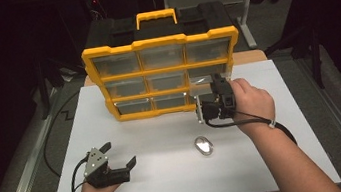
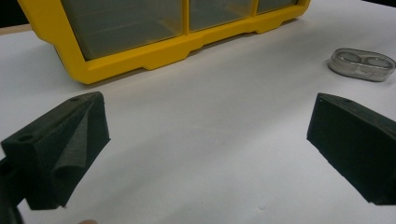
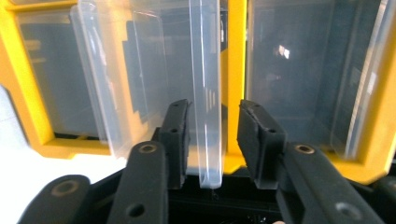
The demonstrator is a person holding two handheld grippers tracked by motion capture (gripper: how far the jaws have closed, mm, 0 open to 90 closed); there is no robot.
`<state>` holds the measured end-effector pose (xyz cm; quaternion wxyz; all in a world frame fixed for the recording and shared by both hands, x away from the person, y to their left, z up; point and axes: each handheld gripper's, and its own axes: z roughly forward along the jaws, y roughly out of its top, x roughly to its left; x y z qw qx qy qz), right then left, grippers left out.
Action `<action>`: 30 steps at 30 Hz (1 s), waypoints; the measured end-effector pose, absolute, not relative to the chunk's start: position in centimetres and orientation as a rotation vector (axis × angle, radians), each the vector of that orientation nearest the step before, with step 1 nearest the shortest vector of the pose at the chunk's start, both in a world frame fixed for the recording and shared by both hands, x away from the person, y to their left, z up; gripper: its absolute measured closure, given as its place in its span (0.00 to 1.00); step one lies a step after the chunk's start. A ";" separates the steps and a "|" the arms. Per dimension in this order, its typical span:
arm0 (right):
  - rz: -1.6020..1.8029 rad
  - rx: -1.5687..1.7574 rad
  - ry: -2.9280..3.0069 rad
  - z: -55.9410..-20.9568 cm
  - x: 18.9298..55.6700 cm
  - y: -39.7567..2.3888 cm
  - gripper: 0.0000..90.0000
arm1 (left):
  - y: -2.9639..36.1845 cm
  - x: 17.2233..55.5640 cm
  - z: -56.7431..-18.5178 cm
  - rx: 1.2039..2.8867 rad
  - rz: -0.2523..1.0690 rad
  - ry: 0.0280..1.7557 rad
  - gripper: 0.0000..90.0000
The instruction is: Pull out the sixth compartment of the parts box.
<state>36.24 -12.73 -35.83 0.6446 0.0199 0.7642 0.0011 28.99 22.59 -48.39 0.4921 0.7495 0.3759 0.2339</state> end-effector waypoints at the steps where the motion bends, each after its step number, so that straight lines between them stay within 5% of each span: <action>1: -0.012 0.030 1.749 -35.7 36.6 -12.6 0.71 | 22.6 29.0 -48.4 1.816 0.568 0.914 0.00; 6: -0.020 0.028 1.768 -35.9 37.1 -12.4 0.85 | 22.7 29.0 -48.4 1.816 0.572 0.912 0.00; 30: -0.008 -0.007 1.742 -36.9 31.6 -12.8 0.86 | 22.7 28.9 -48.3 1.799 0.554 0.918 0.00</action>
